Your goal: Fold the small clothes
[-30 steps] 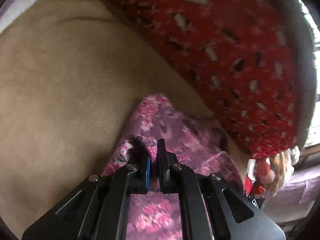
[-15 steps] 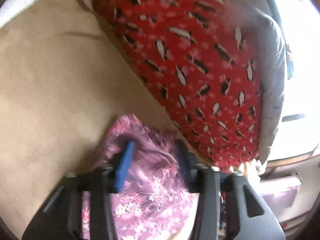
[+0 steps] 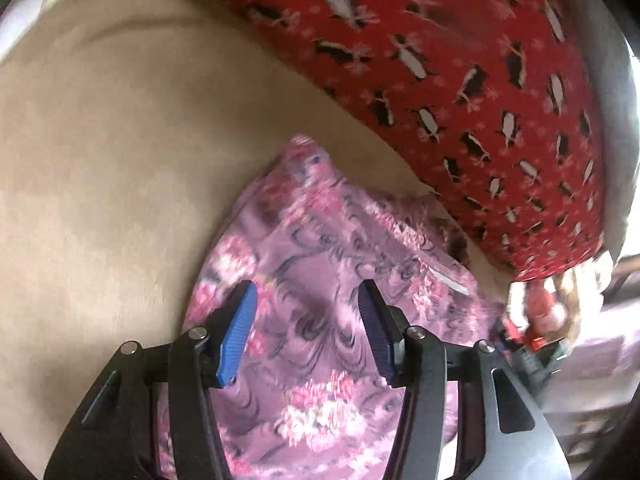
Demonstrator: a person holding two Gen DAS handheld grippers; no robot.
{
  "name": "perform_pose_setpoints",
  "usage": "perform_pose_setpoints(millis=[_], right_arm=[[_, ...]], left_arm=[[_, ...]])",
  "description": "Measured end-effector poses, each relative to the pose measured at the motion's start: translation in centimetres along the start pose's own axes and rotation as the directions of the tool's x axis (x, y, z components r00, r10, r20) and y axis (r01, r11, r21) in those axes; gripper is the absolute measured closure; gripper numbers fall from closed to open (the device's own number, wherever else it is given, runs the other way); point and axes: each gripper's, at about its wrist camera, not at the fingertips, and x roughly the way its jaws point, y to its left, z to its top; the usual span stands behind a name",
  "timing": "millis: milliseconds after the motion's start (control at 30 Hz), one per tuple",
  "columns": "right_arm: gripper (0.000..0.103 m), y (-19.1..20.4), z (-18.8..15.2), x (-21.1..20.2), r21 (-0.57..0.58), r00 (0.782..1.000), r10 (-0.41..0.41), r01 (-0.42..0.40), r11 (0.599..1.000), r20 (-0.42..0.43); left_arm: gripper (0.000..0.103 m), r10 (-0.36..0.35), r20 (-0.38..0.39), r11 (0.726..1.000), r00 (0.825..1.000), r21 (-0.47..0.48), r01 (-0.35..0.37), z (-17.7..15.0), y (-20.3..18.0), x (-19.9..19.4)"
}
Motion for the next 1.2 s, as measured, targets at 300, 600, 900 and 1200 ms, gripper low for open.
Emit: perform_pose_setpoints(millis=[300, 600, 900, 1200], right_arm=[[0.098, -4.9, 0.8, 1.8, 0.154, 1.0, -0.013, 0.017, 0.988, -0.022], [0.065, -4.9, -6.9, -6.8, 0.055, 0.996, 0.079, -0.081, 0.995, 0.045], [0.089, -3.3, -12.8, -9.4, 0.03, 0.984, 0.176, -0.175, 0.984, -0.009], [0.089, -5.3, -13.2, -8.9, 0.012, 0.999, -0.019, 0.02, 1.0, -0.039]], left_arm=[[0.084, 0.159, 0.062, 0.987, 0.985, 0.013, -0.16, 1.5, -0.1, 2.2], [0.077, -0.035, 0.07, 0.989, 0.997, 0.146, 0.024, -7.8, -1.5, -4.2], [0.069, 0.051, -0.015, 0.995, 0.999, 0.087, -0.05, -13.0, 0.0, -1.3], [0.069, -0.018, 0.013, 0.998, 1.0, 0.054, 0.017, -14.3, 0.6, -3.2]])
